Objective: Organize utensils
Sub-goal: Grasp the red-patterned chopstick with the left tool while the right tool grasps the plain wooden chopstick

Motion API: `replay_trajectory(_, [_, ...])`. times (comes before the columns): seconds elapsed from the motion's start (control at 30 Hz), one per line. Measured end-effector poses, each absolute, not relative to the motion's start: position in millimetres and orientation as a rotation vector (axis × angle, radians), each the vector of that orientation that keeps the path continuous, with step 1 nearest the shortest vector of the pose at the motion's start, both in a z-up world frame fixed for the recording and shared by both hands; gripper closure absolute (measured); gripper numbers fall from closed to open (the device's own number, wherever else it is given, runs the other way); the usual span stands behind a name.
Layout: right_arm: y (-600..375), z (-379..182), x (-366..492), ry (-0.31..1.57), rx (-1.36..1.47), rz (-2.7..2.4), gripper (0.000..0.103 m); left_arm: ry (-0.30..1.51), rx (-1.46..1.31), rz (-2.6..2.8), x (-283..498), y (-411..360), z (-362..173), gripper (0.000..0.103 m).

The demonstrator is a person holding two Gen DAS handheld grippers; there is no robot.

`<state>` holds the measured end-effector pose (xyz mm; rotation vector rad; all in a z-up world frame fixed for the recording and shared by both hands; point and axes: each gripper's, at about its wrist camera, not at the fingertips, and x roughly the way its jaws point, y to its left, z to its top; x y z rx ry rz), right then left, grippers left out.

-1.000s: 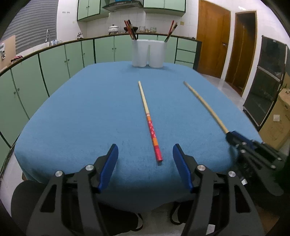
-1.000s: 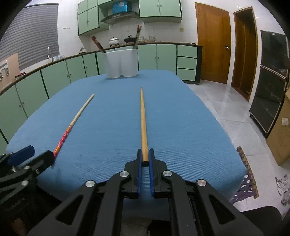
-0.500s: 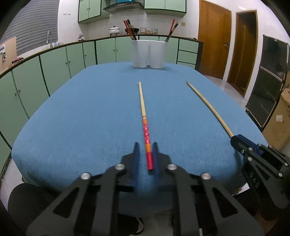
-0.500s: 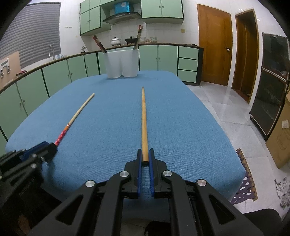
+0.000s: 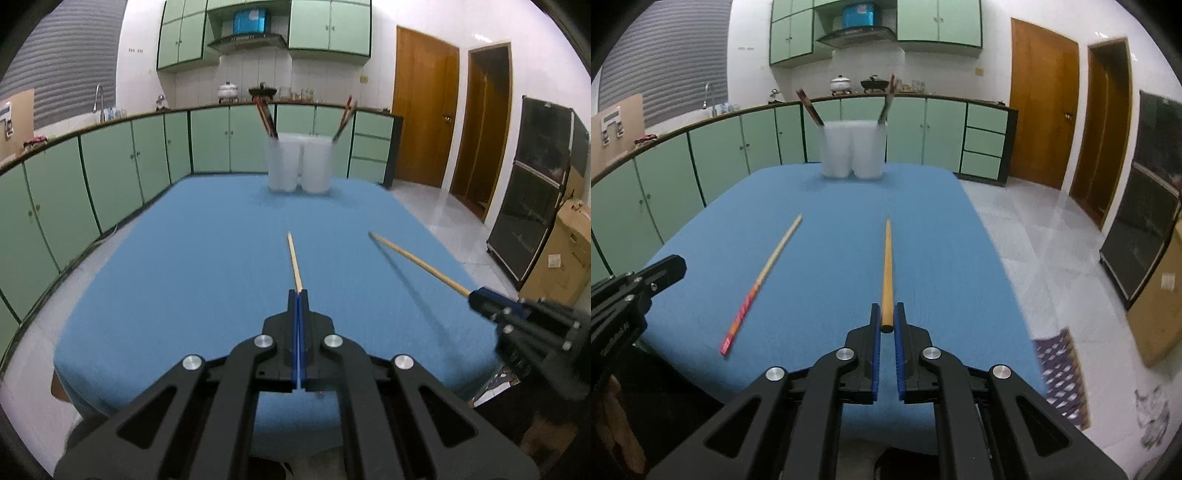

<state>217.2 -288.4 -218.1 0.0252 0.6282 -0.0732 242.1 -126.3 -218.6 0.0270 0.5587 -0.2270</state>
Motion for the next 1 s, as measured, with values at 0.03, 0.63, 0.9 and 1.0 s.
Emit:
replay_trajectory(0.03, [-290, -211, 218, 0.620, 0.021, -0.071, 0.096, 0.555, 0.024, -0.232, 243, -125, -215, 0.103])
replay_trajectory(0.63, [-304, -228, 210, 0.632, 0.075, -0.062, 0.096, 0.734, 0.080, -0.216, 242, -150, -295, 0.069])
replay_trajectory(0.9, [-309, -235, 213, 0.640, 0.100, -0.052, 0.096, 0.706, 0.102, -0.214, 243, -153, -298, 0.091])
replay_trajectory(1.0, [-312, -235, 212, 0.637, 0.107, -0.054, 0.096, 0.714, 0.076, -0.221, 243, -149, -296, 0.098])
